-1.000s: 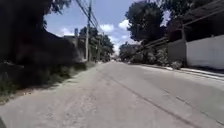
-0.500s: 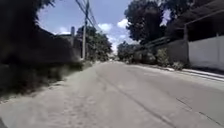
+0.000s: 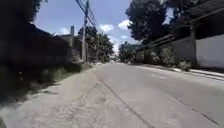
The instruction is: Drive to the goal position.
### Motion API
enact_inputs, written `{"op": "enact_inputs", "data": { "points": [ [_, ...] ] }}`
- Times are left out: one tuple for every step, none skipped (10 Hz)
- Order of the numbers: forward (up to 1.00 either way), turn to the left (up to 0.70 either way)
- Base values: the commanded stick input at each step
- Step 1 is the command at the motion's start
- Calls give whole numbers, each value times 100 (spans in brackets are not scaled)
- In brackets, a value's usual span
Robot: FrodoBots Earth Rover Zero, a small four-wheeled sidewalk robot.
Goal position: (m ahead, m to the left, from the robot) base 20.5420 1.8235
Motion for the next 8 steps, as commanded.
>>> {"op": "enact_inputs", "data": {
  "points": [
    [100, 0],
    [100, 0],
    [100, 0],
    [100, 0],
    [100, 0],
    [100, 0],
    [100, 0],
    [100, 0]
  ]
}}
